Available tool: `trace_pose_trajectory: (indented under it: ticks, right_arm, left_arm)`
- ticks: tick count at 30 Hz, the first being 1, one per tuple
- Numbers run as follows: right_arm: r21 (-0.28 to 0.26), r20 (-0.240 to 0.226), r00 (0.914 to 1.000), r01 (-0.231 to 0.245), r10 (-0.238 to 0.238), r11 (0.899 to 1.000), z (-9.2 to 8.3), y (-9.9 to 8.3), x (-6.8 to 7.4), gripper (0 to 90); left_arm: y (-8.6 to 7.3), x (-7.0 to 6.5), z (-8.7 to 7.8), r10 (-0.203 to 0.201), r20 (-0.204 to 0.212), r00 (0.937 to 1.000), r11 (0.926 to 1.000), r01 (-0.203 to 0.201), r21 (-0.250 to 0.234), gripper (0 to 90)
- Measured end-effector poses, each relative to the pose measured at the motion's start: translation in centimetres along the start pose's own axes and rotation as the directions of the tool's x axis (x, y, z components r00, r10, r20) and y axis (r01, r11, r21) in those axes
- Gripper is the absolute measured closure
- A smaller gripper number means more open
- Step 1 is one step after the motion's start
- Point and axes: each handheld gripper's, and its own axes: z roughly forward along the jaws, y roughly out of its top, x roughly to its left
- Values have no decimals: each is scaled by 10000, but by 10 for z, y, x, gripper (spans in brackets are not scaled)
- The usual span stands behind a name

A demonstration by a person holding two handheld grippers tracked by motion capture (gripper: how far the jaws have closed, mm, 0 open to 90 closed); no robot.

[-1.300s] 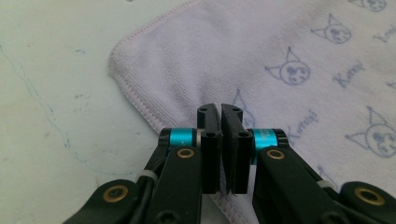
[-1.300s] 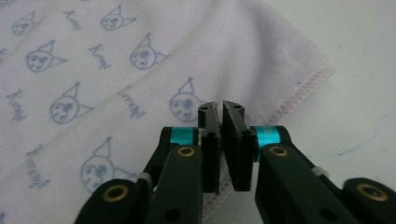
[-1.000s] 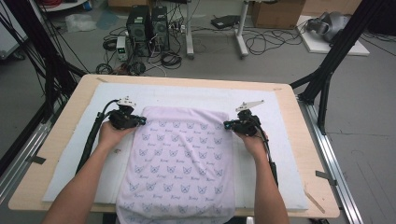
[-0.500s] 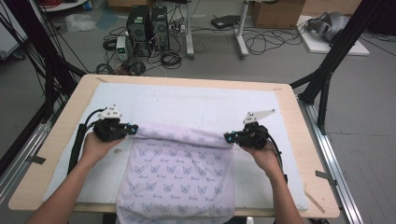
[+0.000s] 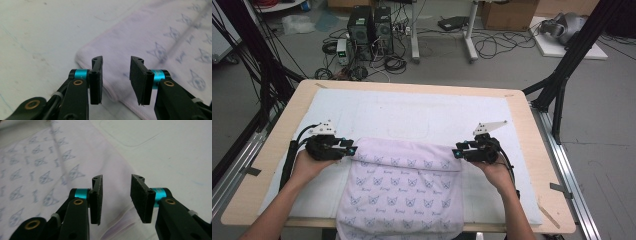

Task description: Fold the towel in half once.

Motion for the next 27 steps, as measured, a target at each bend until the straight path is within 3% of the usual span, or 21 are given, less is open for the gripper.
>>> trace_pose_trajectory:
  ticks: [2,5,9,11,12,13,15,17,21,27]
  right_arm:
    - [170,346,9993,-112,106,9998,8,5,-8,596]
    - [466,561,9980,-330,304,9984,21,5,-18,580]
    - [1001,434,9957,-862,822,9912,39,-2,-30,560]
    - [1217,352,9946,-1015,979,9874,46,-5,-32,557]
    - [1104,404,9940,-1053,1014,9883,47,-5,-32,575]
    - [1008,364,9935,-1110,1079,9887,47,-6,-33,609]
    - [1079,86,9939,-1102,1099,9880,47,-7,-34,782]
    - [1094,-52,9939,-1085,1098,9881,48,-7,-33,834]
    - [636,48,9976,-691,689,9956,40,0,-27,850]
    - [-51,45,9998,-206,207,9998,18,10,-16,853]
  left_arm:
    - [4,8,8,-214,-69,9997,9997,214,-122,635]
    - [5,18,23,-591,-248,9979,9980,596,191,633]
    - [5,23,40,-828,-218,9963,9938,842,722,586]
    - [2,24,46,-797,-240,9965,9906,818,1100,610]
    - [1,25,47,-828,-266,9962,9912,851,1011,630]
    - [1,25,46,-843,-384,9957,9909,878,1020,669]
    - [2,25,45,-711,-493,9963,9909,762,1114,778]
    - [2,24,44,-650,-453,9969,9914,697,1105,849]
    - [5,20,38,-316,-561,9979,9956,364,861,863]
    - [13,16,15,-303,-619,9976,9995,302,-29,864]
